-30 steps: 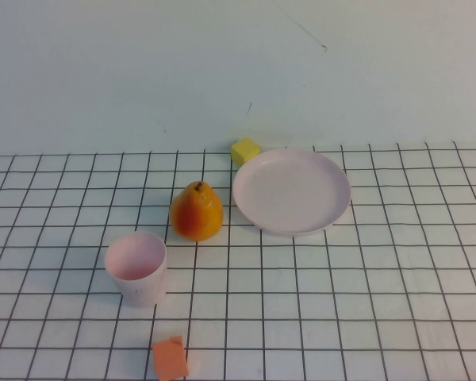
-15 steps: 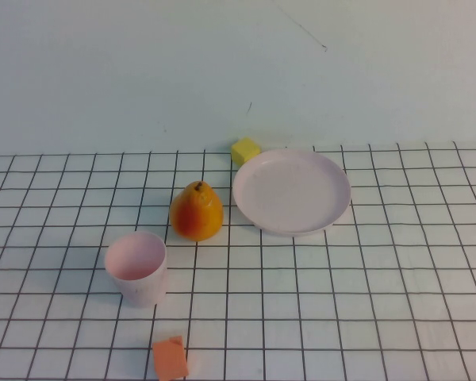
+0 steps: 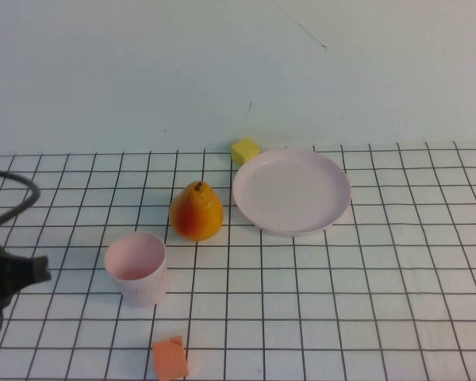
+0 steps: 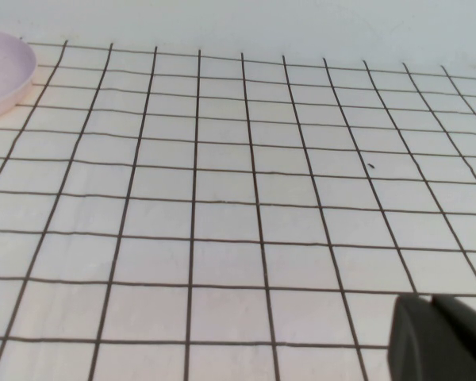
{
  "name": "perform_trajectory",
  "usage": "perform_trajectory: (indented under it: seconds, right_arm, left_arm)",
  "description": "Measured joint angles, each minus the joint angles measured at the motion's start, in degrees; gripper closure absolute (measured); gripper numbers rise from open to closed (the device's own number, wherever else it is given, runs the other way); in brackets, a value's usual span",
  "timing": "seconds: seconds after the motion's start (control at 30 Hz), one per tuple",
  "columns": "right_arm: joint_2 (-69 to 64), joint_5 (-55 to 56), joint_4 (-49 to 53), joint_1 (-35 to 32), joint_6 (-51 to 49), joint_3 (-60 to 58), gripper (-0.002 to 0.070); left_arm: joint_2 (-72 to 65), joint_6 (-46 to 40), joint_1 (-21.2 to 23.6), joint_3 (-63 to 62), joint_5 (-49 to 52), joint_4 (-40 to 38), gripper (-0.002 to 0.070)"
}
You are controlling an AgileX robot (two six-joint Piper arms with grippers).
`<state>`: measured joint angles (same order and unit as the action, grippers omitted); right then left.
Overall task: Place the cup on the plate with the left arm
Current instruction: Pick up the cup from the table
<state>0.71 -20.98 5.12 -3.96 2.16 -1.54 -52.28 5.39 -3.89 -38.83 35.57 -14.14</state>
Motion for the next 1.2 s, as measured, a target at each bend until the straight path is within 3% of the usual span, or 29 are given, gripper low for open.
perform_trajectory:
  seconds: [0.07,0.13,0.33,0.43,0.97,1.07,1.2]
  right_arm:
    - [0.00,0.00,0.00,0.00,0.00,0.00,0.0678]
    - [0.00,0.00,0.00,0.00,0.00,0.00,0.0678]
    - [0.00,0.00,0.00,0.00,0.00,0.00,0.0678]
    - [0.00,0.00,0.00,0.00,0.00,0.00,0.0678]
    - [0.00,0.00,0.00,0.00,0.00,0.00,0.0678]
    - [0.00,0.00,0.00,0.00,0.00,0.00,0.0678]
    - [0.00,0.00,0.00,0.00,0.00,0.00,0.0678]
  left_arm:
    - [-4.03,-0.50,0.00,-2.70,0.35,-0.58,0.0648]
    - [-8.04,-2.26,0.00,-5.31,0.58,-1.44,0.0573]
    - [-16.86,-9.75,0.00,-11.55,3.84,-6.12,0.0187]
    - [-20.86,-11.24,0.00,-14.15,5.20,-6.85,0.0110]
    - [-41.04,-18.45,-0.25,-18.04,-1.94,-12.21,0.0139]
    - [-43.52,-19.79,-0.93,-18.18,-2.56,-12.47,0.0204]
    - [-46.04,-20.70,-2.31,-18.18,-2.68,-12.70,0.0407]
